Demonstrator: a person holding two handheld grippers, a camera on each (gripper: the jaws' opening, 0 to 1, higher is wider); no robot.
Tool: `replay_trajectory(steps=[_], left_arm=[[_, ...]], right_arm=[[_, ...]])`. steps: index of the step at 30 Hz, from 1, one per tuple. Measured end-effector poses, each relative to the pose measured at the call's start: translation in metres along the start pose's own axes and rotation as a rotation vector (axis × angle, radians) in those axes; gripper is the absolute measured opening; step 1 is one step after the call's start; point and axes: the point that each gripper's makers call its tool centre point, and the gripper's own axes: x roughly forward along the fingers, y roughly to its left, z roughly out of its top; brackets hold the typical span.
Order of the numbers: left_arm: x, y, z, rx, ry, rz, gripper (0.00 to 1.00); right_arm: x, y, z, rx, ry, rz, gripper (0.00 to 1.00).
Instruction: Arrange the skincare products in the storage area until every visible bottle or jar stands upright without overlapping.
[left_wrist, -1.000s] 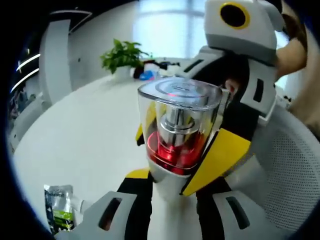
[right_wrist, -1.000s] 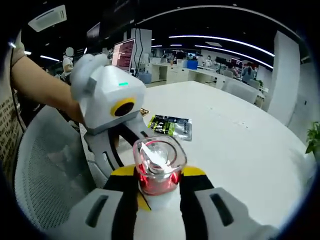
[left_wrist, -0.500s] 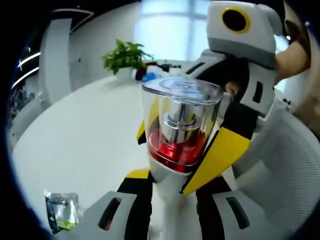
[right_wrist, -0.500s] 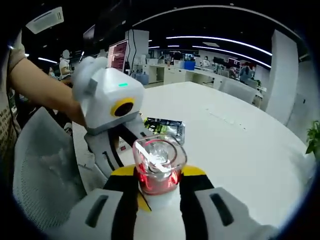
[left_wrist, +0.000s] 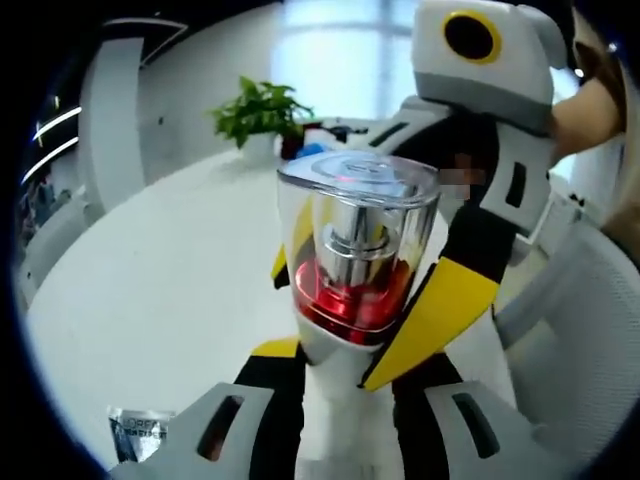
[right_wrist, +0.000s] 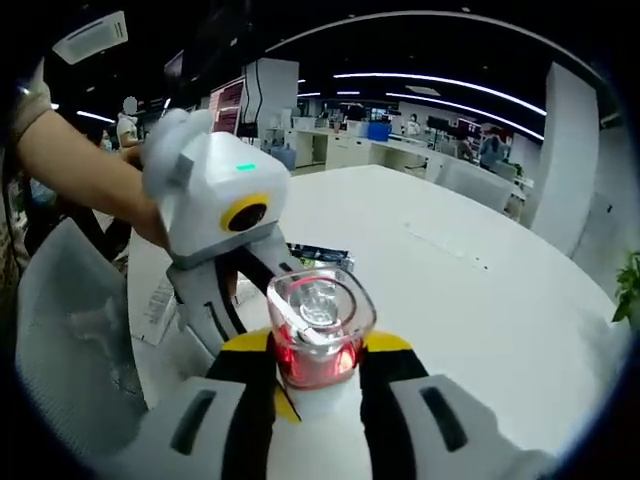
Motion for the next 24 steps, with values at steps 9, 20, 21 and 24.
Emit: replay_trajectory(steps=[9,20,21,24], left_arm=[[0.005,0.025,0.004,0.016,0.019,0.002,0.3],[0.009,0.042,0.007,0.022,0.026,0.008,0.3],[0.009,0.043,0.007,0.024,0.027,0.008,0.3],[0.009,0.048,0.007,0.023,0.026,0.007,0.3]], right_arm=[[0.014,-0.022,0.004,-0.012,-0.005,-0.006,0.32],[0.023,-0.038,0.007,-0.016,0.0,-0.003,0.32],[0.024,-0.039,0.007,-0.018,0.0,-0.002,0.32],[0.027,-0.041,0.009,-0.021,0.0,0.001,0.32]])
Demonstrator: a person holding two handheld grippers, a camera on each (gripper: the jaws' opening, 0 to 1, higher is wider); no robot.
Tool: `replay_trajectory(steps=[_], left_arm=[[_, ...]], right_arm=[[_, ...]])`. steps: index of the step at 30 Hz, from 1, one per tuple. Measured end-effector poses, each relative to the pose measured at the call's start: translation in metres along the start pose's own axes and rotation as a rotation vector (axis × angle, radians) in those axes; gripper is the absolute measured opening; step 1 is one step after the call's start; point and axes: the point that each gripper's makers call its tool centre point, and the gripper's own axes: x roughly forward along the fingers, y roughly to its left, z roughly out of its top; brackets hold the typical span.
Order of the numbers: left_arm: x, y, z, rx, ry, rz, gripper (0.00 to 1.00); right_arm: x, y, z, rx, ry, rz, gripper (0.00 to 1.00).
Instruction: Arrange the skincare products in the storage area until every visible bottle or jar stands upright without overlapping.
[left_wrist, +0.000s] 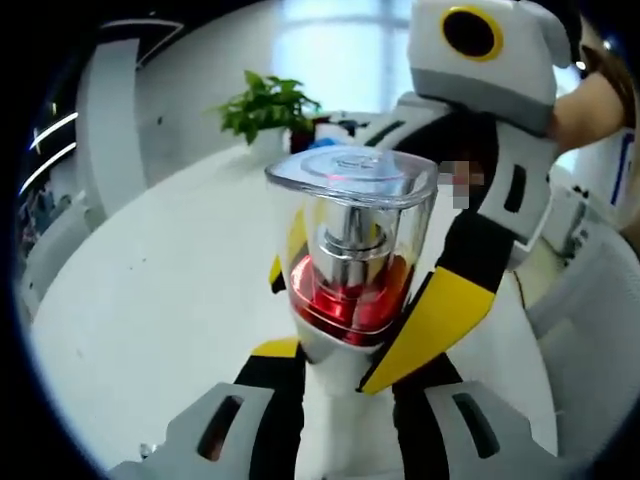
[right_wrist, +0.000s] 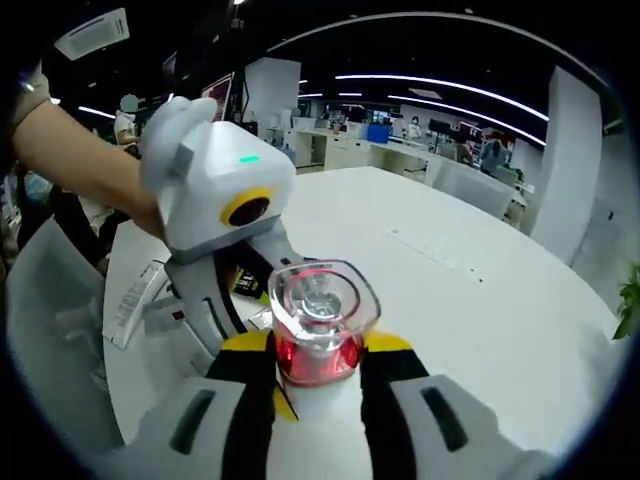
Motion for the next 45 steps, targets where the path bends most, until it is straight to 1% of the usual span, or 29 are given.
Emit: replay_trajectory(steps=[4,15,17,19,21,23,24,26,27,28,32,35,37,39,41,42,43,44,45], left_arm=[[0.0,0.005,0.0,0.007,0.005,-0.009,0.3],[0.003,0.02,-0.001,0.021,0.022,-0.007,0.3],[0.002,0.024,-0.001,0.017,0.022,-0.005,0.3],[0.001,0.027,-0.002,-0.002,0.017,0.006,0.3],[0.0,0.028,-0.002,-0.022,0.014,0.028,0.29],[0.0,0.03,-0.002,-0.046,0.014,0.059,0.29],[-0.001,0.03,-0.002,-0.062,0.013,0.084,0.29],[-0.001,0.03,-0.002,-0.063,0.008,0.102,0.29],[-0.001,0.03,-0.002,-0.074,-0.001,0.121,0.29],[-0.002,0.03,-0.002,-0.094,-0.012,0.138,0.29],[-0.003,0.03,-0.002,-0.124,-0.032,0.167,0.29],[-0.004,0.031,-0.003,-0.131,-0.034,0.17,0.29],[-0.005,0.031,-0.003,-0.134,-0.033,0.168,0.28],[-0.004,0.031,-0.004,-0.136,-0.033,0.166,0.28],[-0.004,0.032,-0.004,-0.142,-0.033,0.164,0.28],[-0.003,0.032,-0.005,-0.146,-0.028,0.164,0.28],[-0.002,0.032,-0.006,-0.148,-0.026,0.165,0.28],[-0.002,0.032,-0.009,-0.155,-0.012,0.166,0.28],[-0.001,0.032,-0.013,-0.158,0.004,0.163,0.29]], right_arm=[[0.004,-0.003,0.001,-0.003,0.001,0.003,0.32],[0.015,-0.015,0.003,-0.005,0.004,0.012,0.32],[0.018,-0.017,0.004,-0.007,0.004,0.016,0.32],[0.021,-0.018,0.006,-0.017,-0.002,0.038,0.32],[0.024,-0.018,0.007,-0.034,-0.009,0.075,0.32],[0.025,-0.017,0.008,-0.055,-0.022,0.132,0.32],[0.026,-0.014,0.008,-0.079,-0.03,0.171,0.31],[0.025,-0.012,0.008,-0.086,-0.035,0.201,0.31],[0.025,-0.01,0.009,-0.105,-0.046,0.249,0.31],[0.025,-0.01,0.009,-0.112,-0.05,0.271,0.31],[0.025,-0.005,0.009,-0.143,-0.063,0.372,0.3],[0.025,-0.003,0.009,-0.158,-0.071,0.419,0.3],[0.025,-0.002,0.009,-0.16,-0.083,0.438,0.3],[0.025,-0.002,0.009,-0.14,-0.079,0.445,0.3],[0.025,-0.002,0.005,-0.09,-0.048,0.441,0.31],[0.026,-0.002,0.005,-0.073,-0.046,0.436,0.31],[0.027,-0.003,0.005,-0.065,-0.047,0.425,0.33],[0.029,-0.009,0.001,-0.057,-0.027,0.377,0.37],[0.03,-0.011,-0.002,-0.055,-0.011,0.355,0.42]])
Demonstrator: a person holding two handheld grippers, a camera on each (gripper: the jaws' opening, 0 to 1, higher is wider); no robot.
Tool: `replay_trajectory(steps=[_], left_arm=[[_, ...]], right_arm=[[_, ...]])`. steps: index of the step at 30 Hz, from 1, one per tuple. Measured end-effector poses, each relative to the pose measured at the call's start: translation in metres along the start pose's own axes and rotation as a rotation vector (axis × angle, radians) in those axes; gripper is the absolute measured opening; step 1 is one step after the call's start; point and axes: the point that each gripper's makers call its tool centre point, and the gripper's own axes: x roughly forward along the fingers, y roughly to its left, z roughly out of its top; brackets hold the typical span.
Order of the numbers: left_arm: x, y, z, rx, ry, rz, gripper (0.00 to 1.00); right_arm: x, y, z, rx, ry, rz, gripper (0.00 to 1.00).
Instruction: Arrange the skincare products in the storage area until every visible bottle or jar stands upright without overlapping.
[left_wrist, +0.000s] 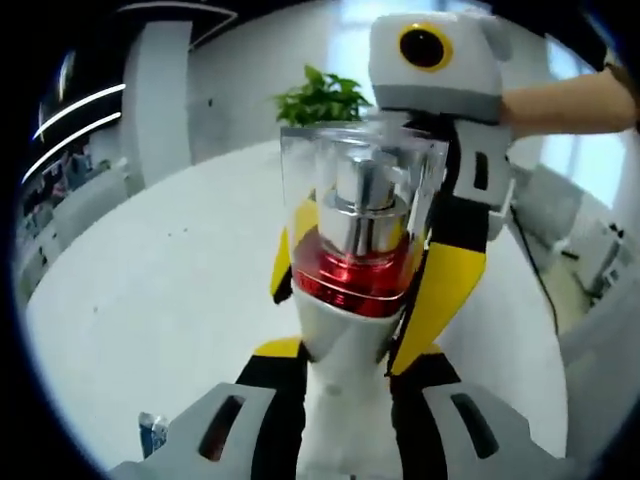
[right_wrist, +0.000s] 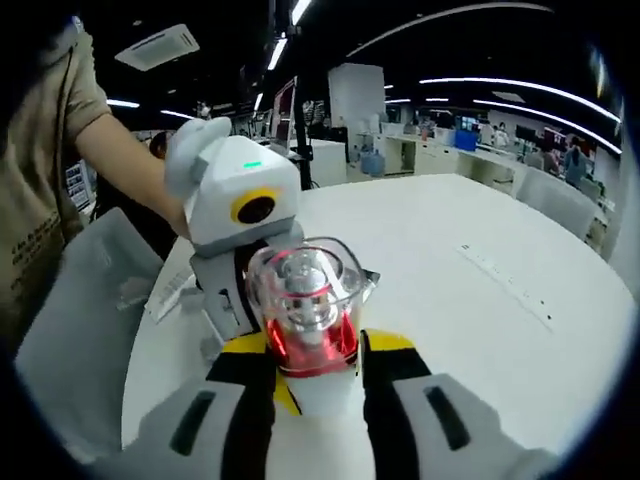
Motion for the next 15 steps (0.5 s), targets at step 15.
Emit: replay_trajectory(steps=[15], left_arm=[[-0.029,-0.008,-0.023,-0.023,0.031,0.042,0.42]], right_arm=[[-0.015,0.04,-0.032,0.097,0.033,-0.071,0.63]])
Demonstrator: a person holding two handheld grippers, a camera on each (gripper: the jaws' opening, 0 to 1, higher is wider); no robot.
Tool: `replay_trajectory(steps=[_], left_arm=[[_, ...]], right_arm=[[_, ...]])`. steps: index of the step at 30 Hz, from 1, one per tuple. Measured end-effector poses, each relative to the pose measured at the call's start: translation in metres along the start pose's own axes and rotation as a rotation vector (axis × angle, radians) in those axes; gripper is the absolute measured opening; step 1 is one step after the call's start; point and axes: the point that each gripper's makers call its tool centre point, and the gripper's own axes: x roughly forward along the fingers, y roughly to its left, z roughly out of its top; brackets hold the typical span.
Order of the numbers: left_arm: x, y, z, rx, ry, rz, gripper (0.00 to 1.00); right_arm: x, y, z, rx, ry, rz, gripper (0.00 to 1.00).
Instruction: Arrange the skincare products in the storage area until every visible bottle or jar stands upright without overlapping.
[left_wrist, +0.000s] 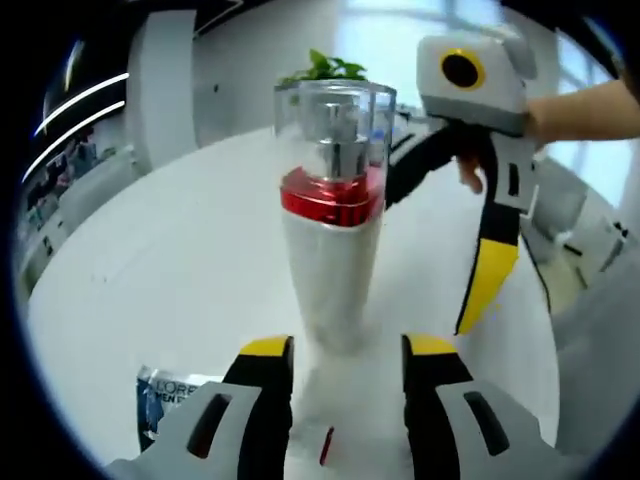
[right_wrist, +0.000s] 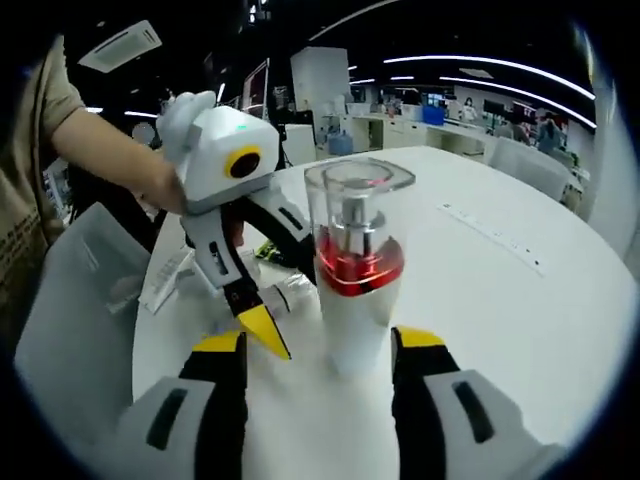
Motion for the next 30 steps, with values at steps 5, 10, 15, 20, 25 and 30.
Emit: replay_trajectory(steps=[5,10,15,20,25,30], left_arm=[[-0.015,-0.003,-0.001,-0.05,-0.016,0.033,0.48],[-0.029,-0.01,-0.015,-0.052,0.03,0.059,0.56],[-0.048,-0.023,-0.02,-0.059,0.032,0.086,0.61],[-0.069,-0.04,-0.029,-0.057,0.019,0.105,0.62],[-0.089,-0.056,-0.033,-0.107,-0.018,0.132,0.66],[-0.108,-0.077,-0.048,-0.13,-0.003,0.147,0.71]], right_arm=[[-0.004,0.01,-0.005,0.027,-0.028,-0.05,0.65],[-0.009,0.023,-0.016,0.031,-0.025,-0.07,0.68],[-0.026,0.033,-0.007,0.049,-0.068,-0.099,0.71],[-0.045,0.048,0.016,0.179,-0.217,-0.113,0.78],[-0.059,0.068,0.015,0.183,-0.238,-0.124,0.83],[-0.068,0.09,0.008,0.221,-0.242,-0.132,0.87]])
